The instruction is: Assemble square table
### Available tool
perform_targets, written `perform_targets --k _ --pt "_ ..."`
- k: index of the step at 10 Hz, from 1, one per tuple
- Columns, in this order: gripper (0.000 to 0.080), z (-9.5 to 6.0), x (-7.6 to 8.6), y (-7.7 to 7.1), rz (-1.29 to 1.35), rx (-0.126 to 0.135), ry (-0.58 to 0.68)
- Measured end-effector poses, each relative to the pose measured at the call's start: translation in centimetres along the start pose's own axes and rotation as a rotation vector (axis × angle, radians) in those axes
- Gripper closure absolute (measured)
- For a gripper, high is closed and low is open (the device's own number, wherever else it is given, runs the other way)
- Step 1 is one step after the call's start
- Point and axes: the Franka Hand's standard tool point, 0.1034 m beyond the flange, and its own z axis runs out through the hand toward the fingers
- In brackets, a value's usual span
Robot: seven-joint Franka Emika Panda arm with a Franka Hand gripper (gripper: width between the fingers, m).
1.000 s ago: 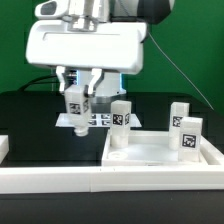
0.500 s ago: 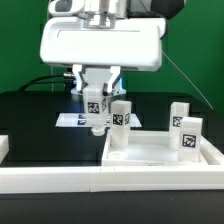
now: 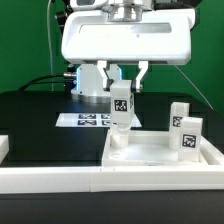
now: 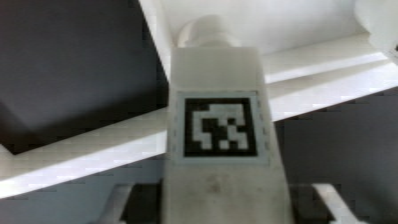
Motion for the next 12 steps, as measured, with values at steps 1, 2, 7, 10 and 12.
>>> perform_targets --k 1,2,7,10,12 --pt "0.0509 0.0 0.3 -0.1 -0.005 -0.001 0.035" --pt "0.0509 0.3 0.1 0.5 -0.038 -0.011 0.053" --pt "0.0509 1.0 0.8 0.1 -0.151 -0.042 0.26" --pt "0.0509 1.4 0.8 0.0 -0.167 -0.041 0.286" --pt "0.0509 1.4 0.7 0.1 -0.164 -0.04 0.283"
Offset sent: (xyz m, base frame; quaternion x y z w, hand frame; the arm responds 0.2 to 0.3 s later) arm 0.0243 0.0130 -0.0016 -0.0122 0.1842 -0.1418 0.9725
